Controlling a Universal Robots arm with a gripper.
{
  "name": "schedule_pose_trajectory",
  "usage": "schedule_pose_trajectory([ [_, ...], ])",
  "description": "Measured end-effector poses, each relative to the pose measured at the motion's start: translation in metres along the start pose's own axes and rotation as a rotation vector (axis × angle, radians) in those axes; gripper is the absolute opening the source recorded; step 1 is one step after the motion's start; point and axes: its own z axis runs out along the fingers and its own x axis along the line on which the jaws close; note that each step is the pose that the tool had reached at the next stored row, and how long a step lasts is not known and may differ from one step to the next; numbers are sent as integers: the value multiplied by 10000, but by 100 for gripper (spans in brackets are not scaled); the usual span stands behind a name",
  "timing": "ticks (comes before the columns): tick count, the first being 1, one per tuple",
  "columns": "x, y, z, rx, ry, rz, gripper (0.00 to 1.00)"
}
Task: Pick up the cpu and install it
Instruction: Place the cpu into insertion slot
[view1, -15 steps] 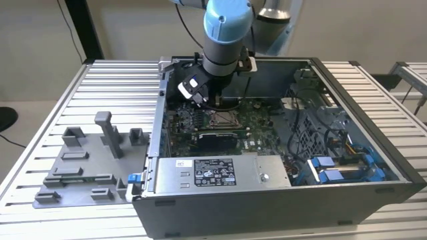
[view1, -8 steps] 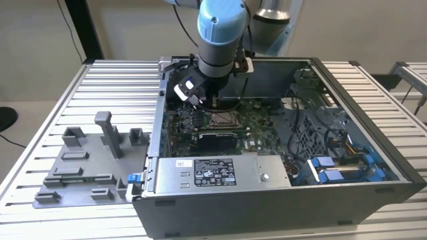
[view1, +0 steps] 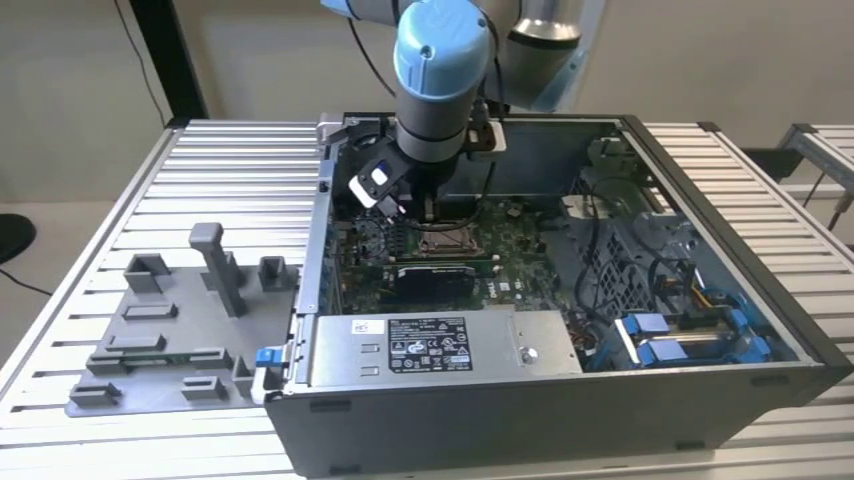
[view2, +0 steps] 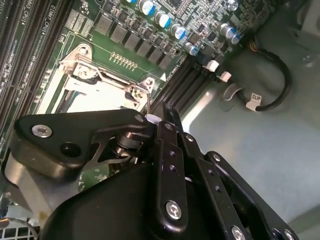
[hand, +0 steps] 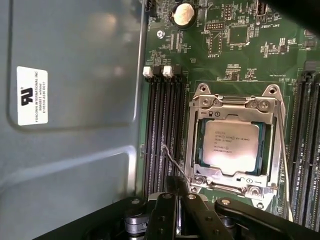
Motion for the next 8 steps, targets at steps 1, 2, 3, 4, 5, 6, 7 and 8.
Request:
schedule_pose_trajectory([
  [1,-1,0,2,1,-1,0,0],
  [2,-3,0,7,-1,1,0,0],
  [3,-5,0,12,-1,0,0,0],
  [4,-7,-1,17,-1,0,-1,0],
  [5,-9,-1,22,-1,0,-1,0],
  [6,-12,-1,27,-2,0,-1,0],
  [7,-14,-1,34,-2,1,-1,0],
  [8,-17,-2,39,-2,0,-1,0],
])
